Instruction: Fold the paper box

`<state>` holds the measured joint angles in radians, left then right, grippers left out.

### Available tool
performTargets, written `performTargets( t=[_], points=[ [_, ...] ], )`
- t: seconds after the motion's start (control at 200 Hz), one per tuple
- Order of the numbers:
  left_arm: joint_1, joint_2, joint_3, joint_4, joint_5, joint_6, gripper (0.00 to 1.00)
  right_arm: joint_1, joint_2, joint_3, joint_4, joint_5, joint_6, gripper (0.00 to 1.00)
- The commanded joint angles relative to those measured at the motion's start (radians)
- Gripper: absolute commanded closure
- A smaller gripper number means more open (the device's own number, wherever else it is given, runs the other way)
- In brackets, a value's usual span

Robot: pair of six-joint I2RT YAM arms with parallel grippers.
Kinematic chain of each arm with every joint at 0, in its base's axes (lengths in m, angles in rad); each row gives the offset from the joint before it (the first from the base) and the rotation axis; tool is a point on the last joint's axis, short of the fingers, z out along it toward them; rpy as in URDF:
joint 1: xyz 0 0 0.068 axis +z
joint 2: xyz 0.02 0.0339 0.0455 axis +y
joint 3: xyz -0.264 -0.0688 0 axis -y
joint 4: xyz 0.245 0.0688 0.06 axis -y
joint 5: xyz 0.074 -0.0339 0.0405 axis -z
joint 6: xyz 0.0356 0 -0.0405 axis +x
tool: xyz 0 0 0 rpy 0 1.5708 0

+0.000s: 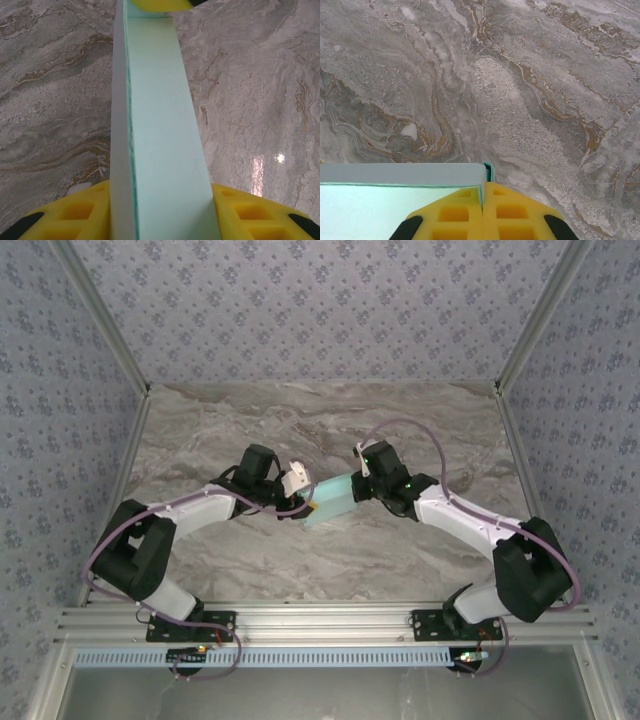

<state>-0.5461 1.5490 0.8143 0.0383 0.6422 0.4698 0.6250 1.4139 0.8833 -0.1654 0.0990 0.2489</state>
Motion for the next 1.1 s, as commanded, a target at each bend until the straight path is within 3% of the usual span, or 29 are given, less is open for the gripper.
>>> performTargets(
  t=[0.0,0.305,0.58,0.775,0.929,1.094],
  points=[
    [0.004,0.019,0.000,0.037,-0.004,-0.011,0.72,0.005,-0.007,-0.063,-0.059,0.077,0.044,0.99],
    [0.005,0.019,0.009,0.059,-0.032,-0.053,0.59,0.078,-0.026,-0.110,-0.012,0.216,0.094,0.99],
    [0.005,-0.034,0.000,0.076,-0.091,-0.140,0.38,0.137,-0.023,-0.090,-0.059,0.331,0.146,1.00],
    [0.004,-0.116,-0.024,0.071,-0.120,-0.210,0.29,0.169,-0.019,-0.069,-0.087,0.375,0.167,1.00],
    [0.002,-0.225,-0.059,0.044,-0.216,-0.309,0.29,0.181,-0.012,-0.058,-0.098,0.390,0.176,1.00],
    [0.002,-0.266,-0.046,-0.072,-0.273,-0.346,0.39,0.185,-0.007,-0.052,-0.099,0.395,0.180,1.00]
  ],
)
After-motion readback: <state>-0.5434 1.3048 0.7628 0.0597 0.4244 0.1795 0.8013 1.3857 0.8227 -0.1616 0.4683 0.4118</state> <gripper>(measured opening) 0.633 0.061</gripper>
